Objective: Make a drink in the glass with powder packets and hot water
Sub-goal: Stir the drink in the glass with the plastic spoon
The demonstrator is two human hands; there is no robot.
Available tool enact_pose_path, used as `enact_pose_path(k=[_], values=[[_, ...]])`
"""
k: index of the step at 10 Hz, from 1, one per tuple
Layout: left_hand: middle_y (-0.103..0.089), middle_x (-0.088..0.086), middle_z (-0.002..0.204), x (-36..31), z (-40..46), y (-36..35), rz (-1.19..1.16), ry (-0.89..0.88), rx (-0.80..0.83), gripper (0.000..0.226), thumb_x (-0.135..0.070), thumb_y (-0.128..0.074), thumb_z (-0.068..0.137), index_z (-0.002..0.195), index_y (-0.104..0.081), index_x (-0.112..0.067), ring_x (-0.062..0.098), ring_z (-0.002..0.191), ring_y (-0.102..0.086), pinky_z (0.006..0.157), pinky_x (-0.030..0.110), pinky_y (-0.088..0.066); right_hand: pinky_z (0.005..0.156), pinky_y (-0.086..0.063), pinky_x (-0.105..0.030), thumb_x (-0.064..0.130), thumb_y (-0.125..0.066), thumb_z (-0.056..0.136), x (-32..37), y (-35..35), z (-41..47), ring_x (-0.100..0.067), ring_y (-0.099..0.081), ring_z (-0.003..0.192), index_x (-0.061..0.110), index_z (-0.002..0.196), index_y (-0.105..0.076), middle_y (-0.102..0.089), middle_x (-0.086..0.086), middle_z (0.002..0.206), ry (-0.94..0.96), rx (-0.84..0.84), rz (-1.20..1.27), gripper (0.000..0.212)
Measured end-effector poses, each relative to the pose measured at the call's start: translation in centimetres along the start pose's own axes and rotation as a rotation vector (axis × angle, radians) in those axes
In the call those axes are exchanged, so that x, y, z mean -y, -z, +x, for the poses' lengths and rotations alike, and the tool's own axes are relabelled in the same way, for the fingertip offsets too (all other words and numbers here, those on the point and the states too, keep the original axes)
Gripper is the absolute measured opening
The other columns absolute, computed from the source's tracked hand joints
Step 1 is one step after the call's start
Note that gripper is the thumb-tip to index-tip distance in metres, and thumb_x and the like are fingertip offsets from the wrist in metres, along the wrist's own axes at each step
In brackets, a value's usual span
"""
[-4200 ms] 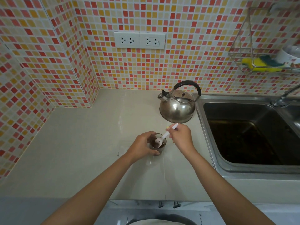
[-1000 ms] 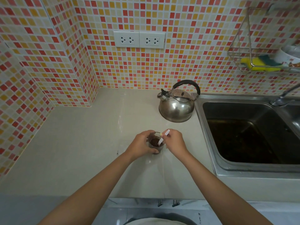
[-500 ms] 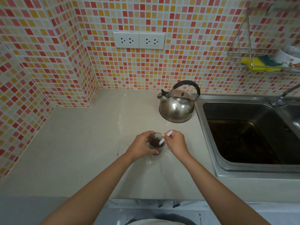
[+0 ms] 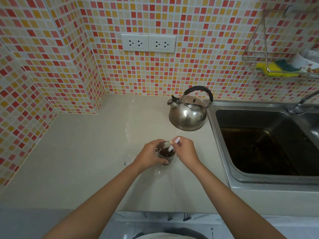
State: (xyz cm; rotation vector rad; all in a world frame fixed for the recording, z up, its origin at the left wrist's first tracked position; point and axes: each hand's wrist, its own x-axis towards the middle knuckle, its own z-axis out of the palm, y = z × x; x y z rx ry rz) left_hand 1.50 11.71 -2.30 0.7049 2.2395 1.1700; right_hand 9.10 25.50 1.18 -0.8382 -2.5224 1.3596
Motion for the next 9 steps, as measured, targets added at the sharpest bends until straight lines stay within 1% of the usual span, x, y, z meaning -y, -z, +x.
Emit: enact_pose_path(k=[1, 2, 3, 4, 5, 6, 7, 8, 9], values=[[-0.062, 0.000, 0.128, 0.0, 0.0, -0.1, 0.004, 0.002, -0.007, 0.085, -0.022, -0.093, 0.052, 0.128, -0.056, -0.022, 0.018, 0.118, -0.060, 0.105, 0.036, -0.048, 0.057, -0.040, -0.024, 0.011, -0.055, 0.090, -0.3, 0.1, 0.0, -0.012, -0.052, 0.055, 0.016, 0.064, -0.057, -0.055, 0.007, 0.058, -0.045, -0.023, 0.003, 0.027], [-0.063, -0.001, 0.126, 0.3, 0.1, -0.1, -0.004, -0.012, -0.007, 0.084, -0.021, -0.093, 0.051, 0.127, -0.057, -0.023, 0.017, 0.116, -0.061, 0.104, 0.032, -0.048, 0.065, -0.047, -0.030, 0.009, -0.054, 0.089, 0.0, -0.2, -0.4, -0.017, -0.056, 0.058, 0.017, 0.063, -0.061, -0.061, 0.002, 0.061, -0.091, -0.006, 0.057, 0.028], [-0.063, 0.000, 0.126, 0.4, 0.1, -0.1, -0.010, 0.002, -0.002, 0.087, -0.022, -0.093, 0.051, 0.129, -0.055, -0.020, 0.018, 0.116, -0.061, 0.105, 0.035, -0.048, 0.075, -0.049, -0.032, 0.016, -0.057, 0.090, -0.1, -0.4, -0.7, -0.026, -0.063, 0.083, 0.010, 0.096, -0.068, -0.068, -0.008, 0.088, -0.088, -0.099, -0.004, 0.014], [-0.062, 0.001, 0.127, 0.5, 0.1, -0.3, -0.025, 0.001, -0.003, 0.087, -0.022, -0.093, 0.052, 0.131, -0.054, -0.020, 0.020, 0.117, -0.060, 0.105, 0.038, -0.048, 0.082, -0.051, -0.035, 0.025, -0.057, 0.091, -0.2, -0.6, -0.9, -0.028, -0.064, 0.096, 0.008, 0.106, -0.067, -0.068, -0.011, 0.104, -0.150, -0.121, -0.057, 0.025], [-0.064, 0.003, 0.123, 0.7, 0.2, -0.4, -0.060, -0.003, -0.005, 0.088, -0.017, -0.093, 0.051, 0.130, -0.055, -0.018, 0.020, 0.113, -0.062, 0.103, 0.039, -0.050, 0.078, -0.056, -0.051, 0.025, -0.057, 0.090, -0.2, -0.7, -0.7, -0.037, -0.067, 0.085, -0.001, 0.088, -0.069, -0.070, -0.021, 0.092, -0.310, -0.002, 0.095, 0.028], [-0.063, 0.001, 0.119, 0.9, 0.3, -0.3, -0.092, -0.004, 0.008, 0.089, -0.012, -0.094, 0.048, 0.128, -0.056, -0.018, 0.020, 0.112, -0.062, 0.103, 0.037, -0.050, 0.071, -0.059, -0.052, 0.024, -0.059, 0.088, 0.1, -0.7, -0.7, -0.042, -0.069, 0.074, -0.002, 0.079, -0.065, -0.068, -0.024, 0.080, -0.389, 0.051, 0.168, 0.028], [-0.062, -0.002, 0.117, 1.1, 0.2, -0.4, -0.085, -0.004, 0.016, 0.090, -0.008, -0.093, 0.048, 0.129, -0.055, -0.019, 0.020, 0.116, -0.060, 0.103, 0.034, -0.049, 0.070, -0.059, -0.048, 0.023, -0.062, 0.087, -0.1, -0.8, -0.7, -0.038, -0.067, 0.065, 0.001, 0.075, -0.063, -0.066, -0.022, 0.073, -0.402, 0.063, 0.169, 0.025], [-0.060, 0.004, 0.129, 1.0, 0.1, -0.4, -0.061, -0.019, 0.018, 0.097, -0.015, -0.094, 0.050, 0.137, -0.050, -0.019, 0.020, 0.123, -0.057, 0.106, 0.036, -0.046, 0.077, -0.057, -0.046, 0.028, -0.064, 0.086, -0.3, -0.8, -0.6, -0.033, -0.066, 0.072, -0.003, 0.095, -0.068, -0.070, -0.021, 0.090, -0.389, 0.093, 0.203, 0.033], [-0.049, -0.005, 0.144, 0.7, -1.2, -0.2, -0.040, -0.032, 0.036, 0.111, -0.054, -0.087, 0.051, 0.146, -0.037, -0.023, 0.011, 0.133, -0.046, 0.112, 0.032, -0.039, 0.096, -0.050, -0.044, 0.062, -0.061, 0.076, -0.3, 0.0, -2.0, -0.026, -0.062, 0.107, 0.018, 0.136, -0.045, -0.060, -0.007, 0.122, -0.312, 0.098, 0.217, 0.076]])
